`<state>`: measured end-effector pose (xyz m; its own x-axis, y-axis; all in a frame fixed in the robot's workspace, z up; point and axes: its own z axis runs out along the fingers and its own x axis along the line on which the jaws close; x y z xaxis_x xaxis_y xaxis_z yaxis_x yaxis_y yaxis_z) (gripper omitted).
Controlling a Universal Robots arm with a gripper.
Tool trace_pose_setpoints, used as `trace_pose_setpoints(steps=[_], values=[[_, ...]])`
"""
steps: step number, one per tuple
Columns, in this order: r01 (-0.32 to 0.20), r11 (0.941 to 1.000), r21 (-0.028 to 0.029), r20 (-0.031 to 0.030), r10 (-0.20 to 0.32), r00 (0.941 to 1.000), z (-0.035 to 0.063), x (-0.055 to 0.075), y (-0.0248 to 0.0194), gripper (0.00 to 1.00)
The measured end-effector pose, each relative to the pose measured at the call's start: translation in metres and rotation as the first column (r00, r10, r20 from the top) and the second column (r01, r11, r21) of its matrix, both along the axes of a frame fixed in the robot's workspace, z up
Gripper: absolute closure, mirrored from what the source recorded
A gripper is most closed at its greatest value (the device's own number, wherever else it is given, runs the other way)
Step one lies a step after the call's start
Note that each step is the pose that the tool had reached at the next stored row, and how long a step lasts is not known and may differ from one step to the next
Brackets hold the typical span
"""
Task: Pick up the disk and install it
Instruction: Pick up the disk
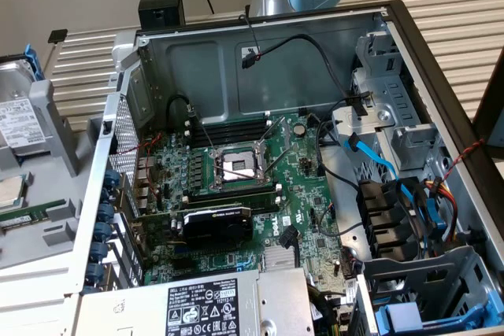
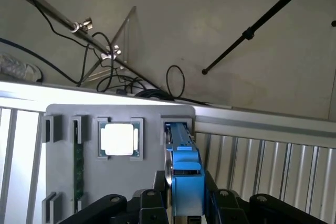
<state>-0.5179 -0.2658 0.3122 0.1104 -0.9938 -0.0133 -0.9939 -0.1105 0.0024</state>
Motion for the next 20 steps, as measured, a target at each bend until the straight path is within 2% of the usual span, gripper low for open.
trace_pose_setpoints(steps=[20], values=[[0.000, 1.0000, 0.0000, 0.0000, 0.000, 1.0000, 0.0242, -0.003, 0.0000, 0.64]])
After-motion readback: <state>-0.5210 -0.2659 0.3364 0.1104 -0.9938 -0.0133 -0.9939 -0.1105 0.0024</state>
